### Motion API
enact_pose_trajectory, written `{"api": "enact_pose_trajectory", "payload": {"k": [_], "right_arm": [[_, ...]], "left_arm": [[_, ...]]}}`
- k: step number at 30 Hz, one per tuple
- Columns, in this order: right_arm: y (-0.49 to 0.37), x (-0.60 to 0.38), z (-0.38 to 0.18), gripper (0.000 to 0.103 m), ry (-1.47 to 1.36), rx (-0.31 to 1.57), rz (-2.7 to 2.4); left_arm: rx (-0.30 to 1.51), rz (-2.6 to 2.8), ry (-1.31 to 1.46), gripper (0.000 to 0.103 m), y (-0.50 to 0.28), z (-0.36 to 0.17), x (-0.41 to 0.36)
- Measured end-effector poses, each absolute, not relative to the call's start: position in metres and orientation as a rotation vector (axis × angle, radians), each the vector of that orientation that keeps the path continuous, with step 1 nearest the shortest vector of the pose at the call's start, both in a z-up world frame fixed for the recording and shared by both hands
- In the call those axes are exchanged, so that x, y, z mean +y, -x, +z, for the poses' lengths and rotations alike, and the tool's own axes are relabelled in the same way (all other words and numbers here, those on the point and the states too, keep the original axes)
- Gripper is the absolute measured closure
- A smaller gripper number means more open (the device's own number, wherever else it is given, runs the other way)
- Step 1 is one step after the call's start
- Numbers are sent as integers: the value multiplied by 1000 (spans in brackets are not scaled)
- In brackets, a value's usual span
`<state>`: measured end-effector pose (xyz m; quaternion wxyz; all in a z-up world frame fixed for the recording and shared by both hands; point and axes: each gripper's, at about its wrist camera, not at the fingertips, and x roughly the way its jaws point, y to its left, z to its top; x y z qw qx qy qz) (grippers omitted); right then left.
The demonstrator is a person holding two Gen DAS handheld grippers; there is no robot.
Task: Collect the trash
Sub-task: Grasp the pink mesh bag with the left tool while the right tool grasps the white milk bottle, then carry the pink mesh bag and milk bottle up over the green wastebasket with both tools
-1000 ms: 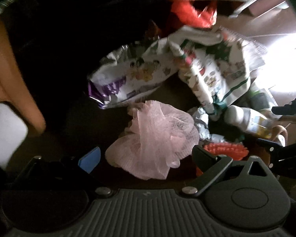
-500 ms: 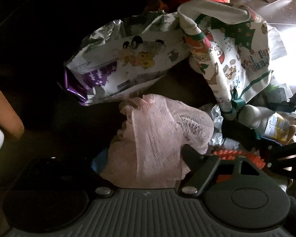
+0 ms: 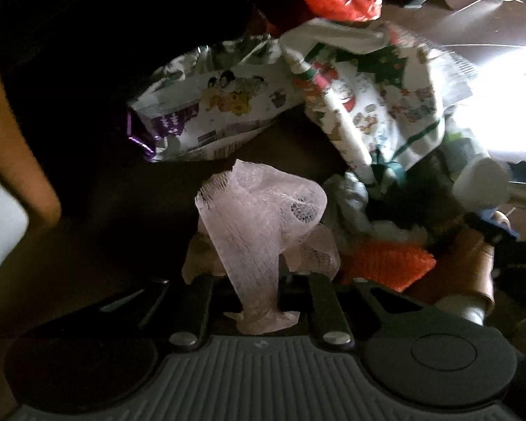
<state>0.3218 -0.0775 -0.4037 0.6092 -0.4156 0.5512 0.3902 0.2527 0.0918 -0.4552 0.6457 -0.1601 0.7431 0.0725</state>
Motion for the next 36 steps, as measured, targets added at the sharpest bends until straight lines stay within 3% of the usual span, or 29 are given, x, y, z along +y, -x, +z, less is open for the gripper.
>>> {"api": "enact_pose_trajectory", "payload": {"k": [8, 21, 36], "right_arm": [[-311, -93, -318, 53, 783, 1198, 799], [-244, -99, -126, 53, 606, 890, 646], [-187, -180, 71, 54, 302, 589, 519]], "left_arm": [[1569, 136, 361, 90, -241, -371, 82], [1198, 124, 360, 90, -193, -171, 70], [782, 16, 260, 90, -177, 47, 8]]}}
